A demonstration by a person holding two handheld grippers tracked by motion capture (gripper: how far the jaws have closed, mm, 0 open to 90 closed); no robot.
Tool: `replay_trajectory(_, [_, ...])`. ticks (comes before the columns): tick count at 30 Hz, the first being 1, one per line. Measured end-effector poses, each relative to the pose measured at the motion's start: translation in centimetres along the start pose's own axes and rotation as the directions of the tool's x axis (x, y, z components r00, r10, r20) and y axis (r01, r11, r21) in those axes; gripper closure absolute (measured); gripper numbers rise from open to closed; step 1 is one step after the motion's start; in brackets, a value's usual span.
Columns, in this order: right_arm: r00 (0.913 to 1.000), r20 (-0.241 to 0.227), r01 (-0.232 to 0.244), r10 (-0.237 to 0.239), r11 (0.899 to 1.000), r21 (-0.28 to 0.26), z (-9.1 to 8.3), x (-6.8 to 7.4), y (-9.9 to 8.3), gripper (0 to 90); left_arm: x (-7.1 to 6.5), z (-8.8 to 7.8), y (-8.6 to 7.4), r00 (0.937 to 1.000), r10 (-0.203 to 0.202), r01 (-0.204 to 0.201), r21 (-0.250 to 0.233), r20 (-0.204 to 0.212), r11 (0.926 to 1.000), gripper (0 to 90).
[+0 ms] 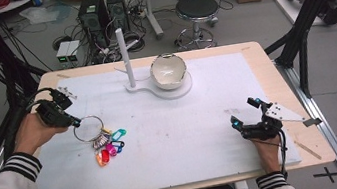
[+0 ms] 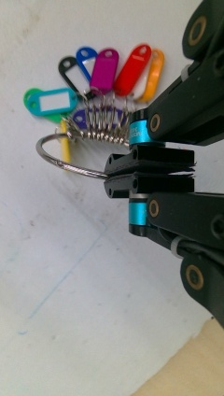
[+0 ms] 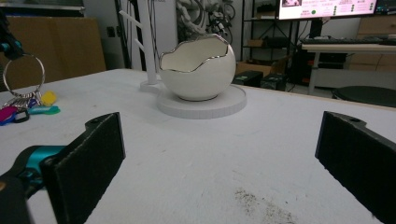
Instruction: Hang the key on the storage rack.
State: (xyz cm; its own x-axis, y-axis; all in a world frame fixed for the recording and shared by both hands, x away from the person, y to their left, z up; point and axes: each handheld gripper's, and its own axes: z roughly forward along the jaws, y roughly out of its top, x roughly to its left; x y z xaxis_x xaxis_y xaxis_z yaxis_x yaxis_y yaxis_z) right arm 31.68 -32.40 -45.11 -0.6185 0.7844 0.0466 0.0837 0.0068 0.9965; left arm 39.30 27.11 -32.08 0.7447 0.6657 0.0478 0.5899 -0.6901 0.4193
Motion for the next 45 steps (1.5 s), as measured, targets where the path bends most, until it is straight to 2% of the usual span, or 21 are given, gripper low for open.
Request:
replay_trajectory(3, [1.0000,0.000,0.001,-0.001,1.000,0.000,0.0,0.0,0.0,0.9,-0.1,-0.5,0.7,0.9990,0.039,-0.038,-0.033,0.020,0.9987,87.4])
replay_trajectory(4, [1.0000,-0.001,0.000,0.000,1.000,-0.001,0.0,0.0,0.0,0.9,-0.2,-0.5,0.9,0.9991,0.037,-0.036,-0.050,0.021,0.9981,87.4])
replay_trajectory(5, [1.0000,0.000,0.000,0.000,1.000,0.000,0.0,0.0,0.0,0.9,-0.2,-0.7,1.1,0.9979,0.059,-0.058,-0.045,0.025,0.9973,87.5])
replay_trajectory(9, [1.0000,-0.001,0.000,0.000,1.000,0.000,0.0,0.0,0.0,0.9,-0.2,-1.3,2.2,0.9953,0.090,-0.086,-0.082,0.037,0.9929,87.6])
replay_trajectory(12, [1.0000,-0.002,0.001,-0.001,1.000,0.000,0.0,0.0,0.0,0.9,-0.2,-1.8,2.9,0.9949,0.089,-0.082,-0.128,0.047,0.9883,87.6])
replay_trajectory(18, [1.0000,-0.001,-0.001,0.001,1.000,0.000,0.0,0.0,0.0,0.9,0.0,-2.7,4.5,0.9935,0.106,-0.096,-0.192,0.042,0.9767,87.7])
replay_trajectory(22, [1.0000,-0.001,0.000,0.000,1.000,0.000,0.0,0.0,0.0,0.9,0.2,-3.0,5.6,0.9937,0.105,-0.092,-0.243,0.041,0.9657,87.7])
replay_trajectory(24, [1.0000,-0.001,0.000,0.000,1.000,-0.001,0.0,0.0,0.0,0.9,0.4,-3.1,6.0,0.9928,0.108,-0.089,-0.273,0.052,0.9578,87.7])
replay_trajectory(28, [1.0000,-0.001,-0.001,0.001,1.000,0.000,0.0,0.0,0.0,0.9,0.6,-3.0,7.0,0.9943,0.098,-0.080,-0.314,0.042,0.9460,87.7])
replay_trajectory(33, [1.0000,0.000,-0.002,0.002,1.000,0.000,0.0,0.0,0.0,0.9,1.3,-2.8,7.9,0.9954,0.061,-0.029,-0.374,0.074,0.9269,87.7])
replay_trajectory(38, [1.0000,-0.002,-0.008,0.008,1.000,0.003,0.0,0.1,0.0,0.9,1.5,-2.8,9.1,0.9939,0.075,-0.035,-0.414,0.081,0.9096,87.7])
replay_trajectory(41, [1.0000,0.000,-0.007,0.007,1.000,0.004,0.0,0.1,0.0,0.9,1.3,-2.8,9.9,0.9942,0.080,-0.042,-0.420,0.072,0.9066,87.7])
replay_trajectory(44, [1.0000,0.001,-0.005,0.005,1.000,0.003,0.0,0.1,0.0,0.9,1.2,-2.6,10.6,0.9938,0.081,-0.039,-0.442,0.076,0.8961,87.6])
replay_trajectory(45, [1.0000,0.001,-0.001,0.001,1.000,0.002,0.0,0.1,0.0,0.9,1.3,-2.5,10.8,0.9936,0.081,-0.039,-0.442,0.078,0.8961,87.7])
